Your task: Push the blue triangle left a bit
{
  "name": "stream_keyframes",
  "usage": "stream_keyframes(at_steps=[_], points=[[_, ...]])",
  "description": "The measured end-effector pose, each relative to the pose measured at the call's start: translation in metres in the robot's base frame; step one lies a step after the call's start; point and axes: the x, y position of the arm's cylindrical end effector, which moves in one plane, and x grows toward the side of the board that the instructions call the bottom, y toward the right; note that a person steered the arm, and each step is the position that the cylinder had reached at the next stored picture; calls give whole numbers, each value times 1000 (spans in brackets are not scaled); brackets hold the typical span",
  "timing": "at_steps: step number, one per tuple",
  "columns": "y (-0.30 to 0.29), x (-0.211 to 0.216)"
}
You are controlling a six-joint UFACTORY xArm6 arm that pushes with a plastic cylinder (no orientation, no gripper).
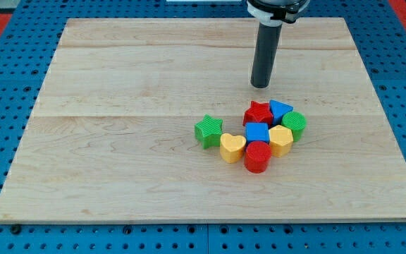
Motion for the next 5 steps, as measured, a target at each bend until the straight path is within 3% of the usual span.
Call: stream_keyframes(at_steps=[2,5], points=[[29,11],[46,97]])
